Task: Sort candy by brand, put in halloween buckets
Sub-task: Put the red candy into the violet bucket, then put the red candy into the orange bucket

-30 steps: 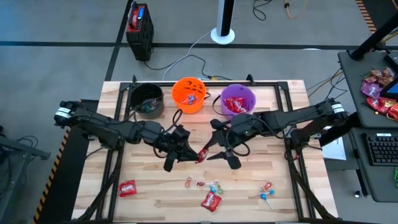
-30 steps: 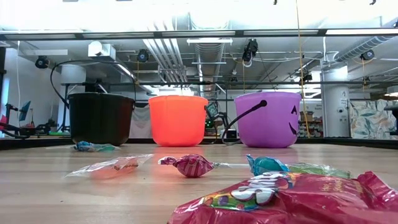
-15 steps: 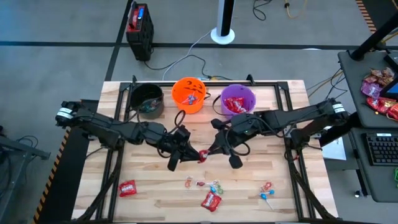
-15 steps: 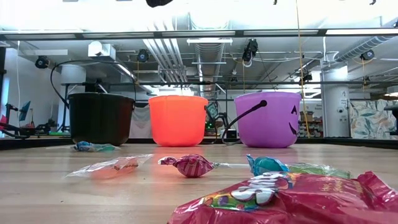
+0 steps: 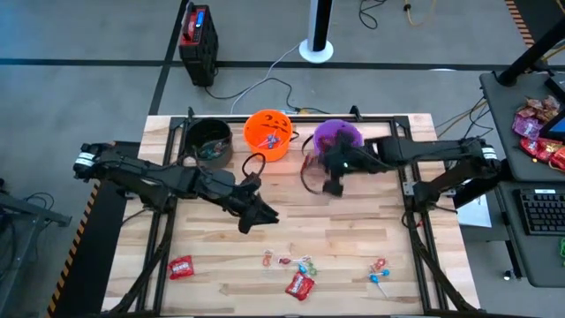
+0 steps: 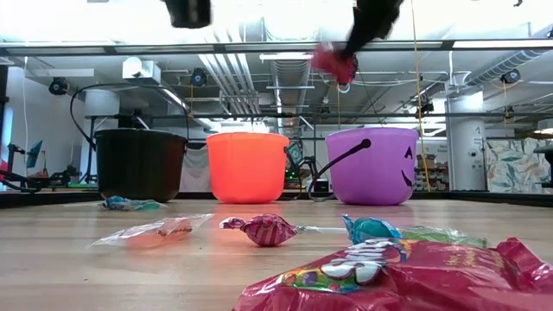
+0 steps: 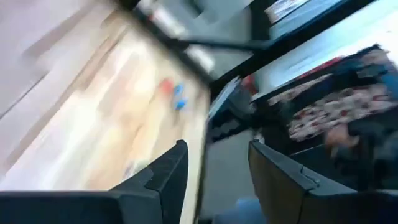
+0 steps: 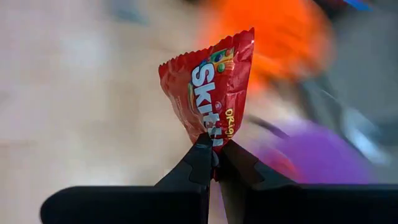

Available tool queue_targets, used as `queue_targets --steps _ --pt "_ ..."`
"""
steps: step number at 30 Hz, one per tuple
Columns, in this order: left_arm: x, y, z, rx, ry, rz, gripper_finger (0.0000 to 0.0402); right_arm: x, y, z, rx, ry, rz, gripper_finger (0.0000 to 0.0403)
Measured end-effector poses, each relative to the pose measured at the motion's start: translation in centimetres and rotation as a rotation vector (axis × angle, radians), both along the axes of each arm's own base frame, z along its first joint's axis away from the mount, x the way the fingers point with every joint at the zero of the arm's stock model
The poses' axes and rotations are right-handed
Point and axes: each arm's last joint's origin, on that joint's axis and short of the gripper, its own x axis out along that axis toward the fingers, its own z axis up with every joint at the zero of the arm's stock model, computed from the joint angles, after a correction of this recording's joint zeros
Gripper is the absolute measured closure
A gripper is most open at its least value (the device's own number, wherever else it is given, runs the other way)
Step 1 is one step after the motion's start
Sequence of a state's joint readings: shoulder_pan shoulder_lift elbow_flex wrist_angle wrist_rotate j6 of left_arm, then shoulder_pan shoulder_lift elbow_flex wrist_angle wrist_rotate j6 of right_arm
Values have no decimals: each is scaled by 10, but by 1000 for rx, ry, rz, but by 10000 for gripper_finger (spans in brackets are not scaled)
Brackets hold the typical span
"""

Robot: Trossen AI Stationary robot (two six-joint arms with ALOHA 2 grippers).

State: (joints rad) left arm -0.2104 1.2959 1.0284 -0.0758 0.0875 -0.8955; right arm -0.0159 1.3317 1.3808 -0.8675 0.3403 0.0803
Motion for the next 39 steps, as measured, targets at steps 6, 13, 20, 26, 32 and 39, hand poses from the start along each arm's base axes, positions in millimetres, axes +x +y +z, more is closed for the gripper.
queue_targets --steps 6,13,20,26,32,39 --pt "-16 4 10 -12 341 71 254 -15 -70 -16 58 47 -544 390" --pt "-33 11 24 130 658 204 259 -27 -118 -32 219 96 -703 365" --pt "-38 13 29 211 744 221 259 -33 -132 -34 290 103 -689 304" --pt "-40 13 11 291 796 161 259 -35 -125 -28 320 83 -652 265" --pt "-47 0 -16 381 867 5 259 -31 -106 -22 351 69 -564 245" --pt "-56 -53 -31 255 801 -246 259 -21 -79 -20 343 82 -458 234"
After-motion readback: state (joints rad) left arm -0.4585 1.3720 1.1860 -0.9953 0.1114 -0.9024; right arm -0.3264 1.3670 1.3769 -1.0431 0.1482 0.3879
